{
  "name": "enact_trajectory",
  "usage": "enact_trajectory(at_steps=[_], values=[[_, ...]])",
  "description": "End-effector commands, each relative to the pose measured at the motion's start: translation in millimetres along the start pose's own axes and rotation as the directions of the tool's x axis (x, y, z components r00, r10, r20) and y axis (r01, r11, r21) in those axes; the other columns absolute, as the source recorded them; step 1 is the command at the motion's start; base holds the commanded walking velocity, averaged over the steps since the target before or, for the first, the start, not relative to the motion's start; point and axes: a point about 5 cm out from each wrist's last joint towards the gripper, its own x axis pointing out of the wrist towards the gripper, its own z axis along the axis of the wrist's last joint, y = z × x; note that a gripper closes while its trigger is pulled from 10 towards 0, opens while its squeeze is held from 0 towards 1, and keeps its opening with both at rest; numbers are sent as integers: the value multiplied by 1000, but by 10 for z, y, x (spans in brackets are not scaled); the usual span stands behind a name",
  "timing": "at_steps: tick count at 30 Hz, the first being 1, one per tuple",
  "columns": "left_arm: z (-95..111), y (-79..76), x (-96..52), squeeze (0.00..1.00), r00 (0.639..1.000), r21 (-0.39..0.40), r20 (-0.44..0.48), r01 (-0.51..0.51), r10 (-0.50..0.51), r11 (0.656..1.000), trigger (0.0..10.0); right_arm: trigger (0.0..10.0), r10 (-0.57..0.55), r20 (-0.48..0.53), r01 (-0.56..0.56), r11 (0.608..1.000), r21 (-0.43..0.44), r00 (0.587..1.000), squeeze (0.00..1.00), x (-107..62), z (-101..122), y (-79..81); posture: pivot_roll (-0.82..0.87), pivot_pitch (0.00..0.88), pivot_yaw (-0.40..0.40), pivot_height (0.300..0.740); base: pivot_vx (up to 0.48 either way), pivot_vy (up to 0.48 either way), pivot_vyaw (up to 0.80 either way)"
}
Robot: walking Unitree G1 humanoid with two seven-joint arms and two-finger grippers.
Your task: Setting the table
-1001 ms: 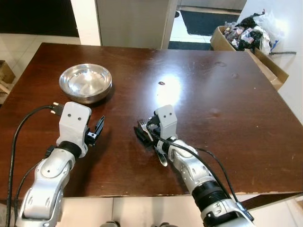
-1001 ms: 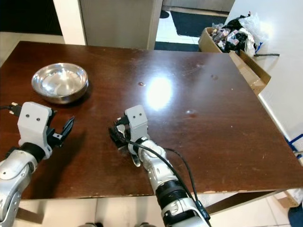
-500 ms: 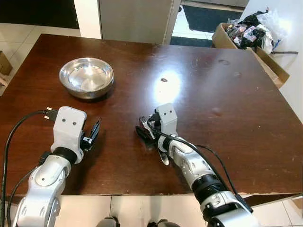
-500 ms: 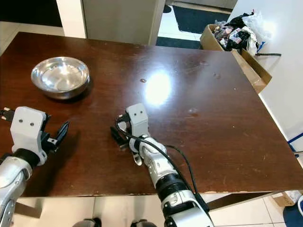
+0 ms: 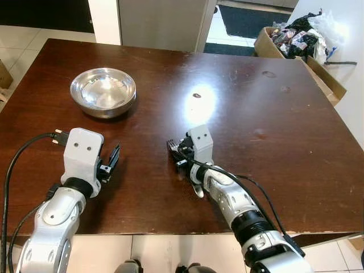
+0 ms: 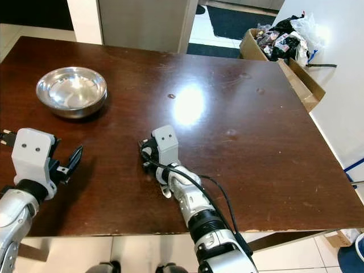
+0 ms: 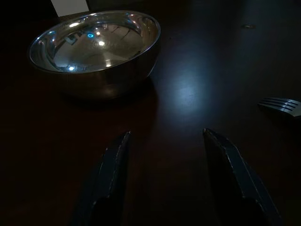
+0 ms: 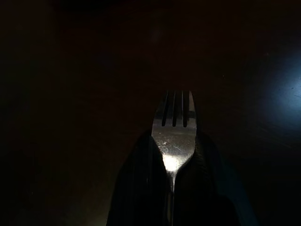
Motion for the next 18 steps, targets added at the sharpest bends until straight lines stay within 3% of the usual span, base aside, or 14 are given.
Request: enact_trajectory(at_steps=[1, 9, 12, 13, 16, 17, 18], values=[[-29, -17, 0, 0, 1000, 2, -16, 2, -2, 1000, 10000, 0, -13, -98, 16, 1000, 27, 995, 0, -55, -240, -29, 101, 112, -55, 740, 0, 0, 0], [-20, -19, 42, 0, 1000, 2, -10, 2, -2, 1000, 10000, 0, -21, -76, 23, 999, 29, 997, 0, -47, -189, -52, 92, 98, -54, 740, 0, 0, 0], [-12, -41, 70, 0, 1000, -2, -4, 7, -8, 1000, 10000, 0, -64, 21, 64, 998, 22, 998, 0, -66, -14, -123, 83, 87, -52, 740, 0, 0, 0], [-3, -50, 85, 0, 1000, -5, 1, 9, -9, 1000, 10000, 10000, -81, 116, 77, 996, 34, 990, 0, -106, 150, -153, 76, 82, -47, 740, 0, 0, 0], [9, -60, 114, 0, 1000, -12, 7, 14, -14, 1000, 10000, 10000, -110, 290, 97, 993, 60, 951, 0, -233, 454, -196, 65, 77, -40, 740, 0, 0, 0], [9, -60, 114, 0, 1000, -12, 7, 14, -14, 1000, 10000, 10000, -110, 290, 97, 993, 60, 951, 0, -233, 454, -196, 65, 77, -40, 740, 0, 0, 0], [10, -71, 127, 0, 1000, -15, 10, 26, -26, 1000, 10000, 10000, -138, 381, 117, 990, 78, 914, 0, -359, 617, -206, 49, 68, -29, 740, 0, 0, 0]])
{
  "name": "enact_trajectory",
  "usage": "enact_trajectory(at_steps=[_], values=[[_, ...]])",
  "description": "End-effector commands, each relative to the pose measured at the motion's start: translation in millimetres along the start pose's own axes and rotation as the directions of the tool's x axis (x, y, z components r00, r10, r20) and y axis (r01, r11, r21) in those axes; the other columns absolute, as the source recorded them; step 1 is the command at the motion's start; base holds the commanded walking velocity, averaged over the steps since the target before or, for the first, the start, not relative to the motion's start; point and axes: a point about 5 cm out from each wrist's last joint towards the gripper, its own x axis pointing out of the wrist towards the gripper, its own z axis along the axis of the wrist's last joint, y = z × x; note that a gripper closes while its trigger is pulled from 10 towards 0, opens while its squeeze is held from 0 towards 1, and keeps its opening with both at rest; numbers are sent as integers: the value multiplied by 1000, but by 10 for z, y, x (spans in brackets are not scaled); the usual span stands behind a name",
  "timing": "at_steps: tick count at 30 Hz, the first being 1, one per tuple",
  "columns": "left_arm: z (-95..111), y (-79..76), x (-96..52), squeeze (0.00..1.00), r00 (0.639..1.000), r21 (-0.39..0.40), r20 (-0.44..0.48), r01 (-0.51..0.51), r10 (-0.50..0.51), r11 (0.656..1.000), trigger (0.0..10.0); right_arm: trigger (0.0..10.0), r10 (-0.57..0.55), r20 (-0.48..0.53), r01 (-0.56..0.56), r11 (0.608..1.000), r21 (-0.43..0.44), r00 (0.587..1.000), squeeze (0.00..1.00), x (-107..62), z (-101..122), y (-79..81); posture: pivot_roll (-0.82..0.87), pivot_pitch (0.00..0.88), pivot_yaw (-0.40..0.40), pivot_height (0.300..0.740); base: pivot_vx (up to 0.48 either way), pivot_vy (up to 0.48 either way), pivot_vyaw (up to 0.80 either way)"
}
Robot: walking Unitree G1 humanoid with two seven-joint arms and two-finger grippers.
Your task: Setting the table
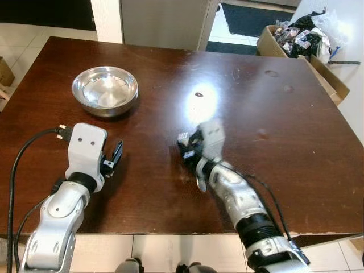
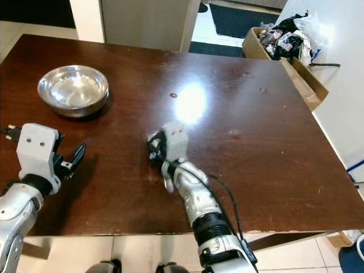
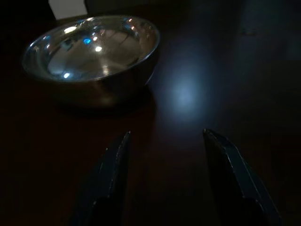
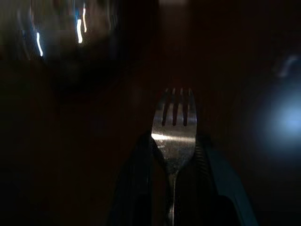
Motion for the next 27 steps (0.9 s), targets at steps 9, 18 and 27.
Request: enact_trajectory(at_steps=[9, 18, 27], values=[[-55, -73, 30, 0, 999, -3, -13, 49, -49, 999, 10000, 10000, -40, 156, 38, 999, 20, 987, 0, -367, 255, 104, 4, 40, -10, 740, 0, 0, 0], [-82, -150, 93, 0, 998, -12, -7, 61, -61, 998, 10000, 10000, -83, 175, 84, 996, 0, 981, 0, -386, 224, 77, 10, 19, -16, 740, 0, 0, 0], [-155, -123, 52, 0, 999, -20, -31, 33, -34, 999, 10000, 10000, -107, 140, 108, 994, 6, 984, 0, -411, 195, 30, 7, 18, -21, 740, 0, 0, 0]])
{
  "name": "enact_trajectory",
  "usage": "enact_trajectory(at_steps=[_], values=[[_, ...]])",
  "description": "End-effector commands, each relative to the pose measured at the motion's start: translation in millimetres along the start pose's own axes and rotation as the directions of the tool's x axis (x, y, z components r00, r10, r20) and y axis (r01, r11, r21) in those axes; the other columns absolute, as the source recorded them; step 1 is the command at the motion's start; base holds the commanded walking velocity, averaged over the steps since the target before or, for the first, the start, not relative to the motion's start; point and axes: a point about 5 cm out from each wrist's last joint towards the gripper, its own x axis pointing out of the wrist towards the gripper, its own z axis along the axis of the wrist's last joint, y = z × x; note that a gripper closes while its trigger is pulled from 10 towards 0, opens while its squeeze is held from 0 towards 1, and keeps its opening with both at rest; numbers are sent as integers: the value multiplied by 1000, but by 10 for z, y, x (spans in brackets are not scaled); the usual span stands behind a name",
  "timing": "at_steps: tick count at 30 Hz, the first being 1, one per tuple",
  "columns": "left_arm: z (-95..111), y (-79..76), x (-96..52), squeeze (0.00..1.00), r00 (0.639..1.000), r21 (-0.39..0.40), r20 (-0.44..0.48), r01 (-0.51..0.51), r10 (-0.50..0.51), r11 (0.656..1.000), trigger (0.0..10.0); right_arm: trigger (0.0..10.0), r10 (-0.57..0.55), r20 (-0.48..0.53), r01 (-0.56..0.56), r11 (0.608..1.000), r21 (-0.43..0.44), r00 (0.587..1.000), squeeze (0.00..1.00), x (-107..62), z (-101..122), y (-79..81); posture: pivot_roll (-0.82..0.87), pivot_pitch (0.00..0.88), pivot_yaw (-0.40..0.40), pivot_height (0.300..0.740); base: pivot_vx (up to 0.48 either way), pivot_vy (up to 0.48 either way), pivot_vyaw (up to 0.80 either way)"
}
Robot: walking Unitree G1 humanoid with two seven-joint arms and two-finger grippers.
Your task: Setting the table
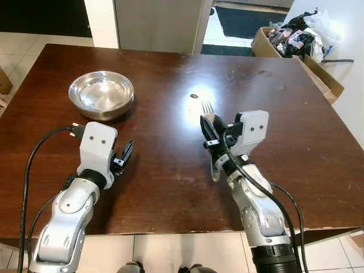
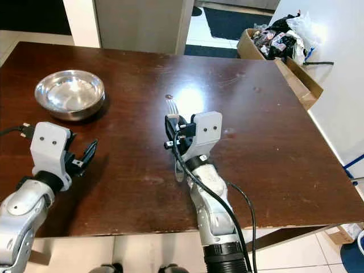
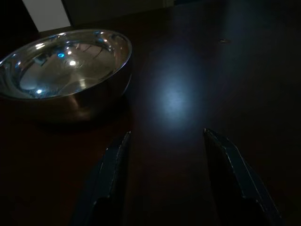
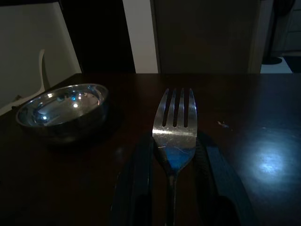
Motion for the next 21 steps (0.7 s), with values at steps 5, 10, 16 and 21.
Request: enact_trajectory(at_steps=[5, 10, 16, 21], values=[[-84, -9, -23, 0, 999, -10, -34, -12, 12, 1000, 10000, 10000, -14, -45, 15, 1000, 17, 999, 0, -43, -77, -13, 8, 22, -22, 740, 0, 0, 0], [-82, -7, -24, 0, 1000, -2, -30, -8, 8, 1000, 10000, 10000, -11, -56, 12, 1000, 25, 998, 0, -50, -120, 4, 9, 25, -16, 740, -49, 0, 0], [-82, 4, -34, 0, 999, 3, -31, -8, 8, 1000, 10000, 10000, 11, -76, -7, 999, 50, 997, 0, -44, -159, 73, 16, 28, -13, 740, -317, 0, 0], [-76, 11, -37, 0, 1000, 4, -30, -10, 10, 1000, 10000, 10000, 19, -77, -14, 998, 64, 997, 0, -36, -162, 98, 22, 28, -11, 740, -335, 0, 0]])
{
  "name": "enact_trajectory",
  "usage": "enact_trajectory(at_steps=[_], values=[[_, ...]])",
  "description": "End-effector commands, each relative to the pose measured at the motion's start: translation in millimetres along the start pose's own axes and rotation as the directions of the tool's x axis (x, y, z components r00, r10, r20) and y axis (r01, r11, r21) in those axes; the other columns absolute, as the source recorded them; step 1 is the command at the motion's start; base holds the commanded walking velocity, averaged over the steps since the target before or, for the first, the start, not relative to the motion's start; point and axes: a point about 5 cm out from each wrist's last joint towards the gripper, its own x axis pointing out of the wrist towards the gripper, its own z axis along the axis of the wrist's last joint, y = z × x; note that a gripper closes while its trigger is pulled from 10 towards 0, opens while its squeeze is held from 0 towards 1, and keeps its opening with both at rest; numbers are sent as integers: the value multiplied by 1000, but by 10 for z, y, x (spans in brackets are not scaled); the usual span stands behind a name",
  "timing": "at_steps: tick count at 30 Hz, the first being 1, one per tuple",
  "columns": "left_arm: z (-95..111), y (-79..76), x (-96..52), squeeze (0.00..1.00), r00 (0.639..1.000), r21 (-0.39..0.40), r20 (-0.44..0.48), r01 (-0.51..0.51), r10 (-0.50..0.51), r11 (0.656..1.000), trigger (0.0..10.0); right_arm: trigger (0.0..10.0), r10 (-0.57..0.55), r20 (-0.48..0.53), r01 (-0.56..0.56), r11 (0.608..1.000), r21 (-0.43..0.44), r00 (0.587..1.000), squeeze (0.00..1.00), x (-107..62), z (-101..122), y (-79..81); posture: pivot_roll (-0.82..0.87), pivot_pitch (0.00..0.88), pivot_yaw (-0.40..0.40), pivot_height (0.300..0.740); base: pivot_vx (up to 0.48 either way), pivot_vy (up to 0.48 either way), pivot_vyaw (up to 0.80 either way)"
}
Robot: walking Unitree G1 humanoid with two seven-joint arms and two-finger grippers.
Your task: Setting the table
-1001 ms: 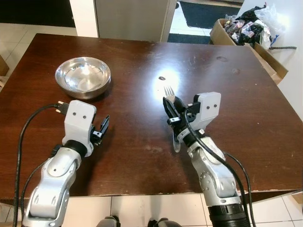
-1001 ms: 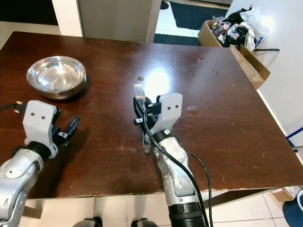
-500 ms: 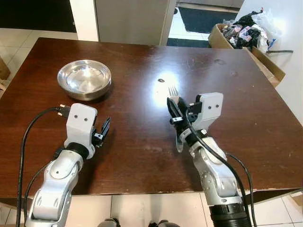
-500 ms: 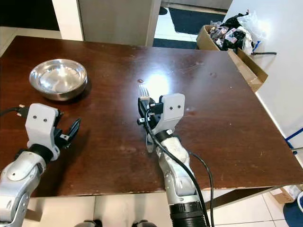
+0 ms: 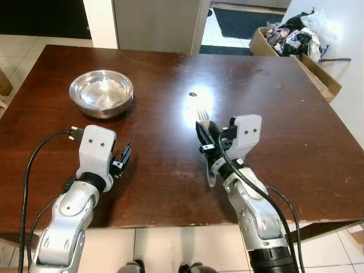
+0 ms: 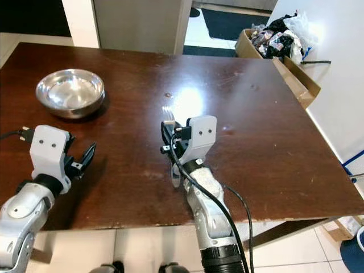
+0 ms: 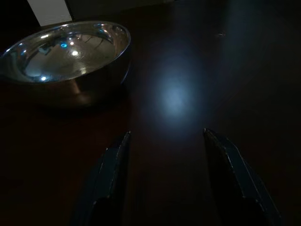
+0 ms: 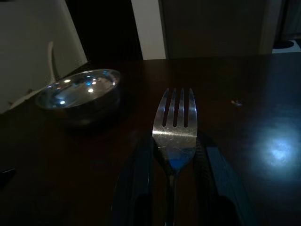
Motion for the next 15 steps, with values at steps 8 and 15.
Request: enact_trajectory(at_steps=[8, 15], values=[[-39, 19, -14, 0, 1000, 13, -19, -1, 1, 1000, 10000, 10000, -3, -25, 3, 1000, 27, 1000, 0, -12, -64, -9, 25, 27, -4, 740, -330, 0, 0], [-29, 18, -5, 0, 1000, 15, -16, 3, -3, 1000, 10000, 10000, -5, -31, 6, 999, 34, 999, 0, -21, -85, -7, 26, 26, 2, 740, -321, 0, 0]])
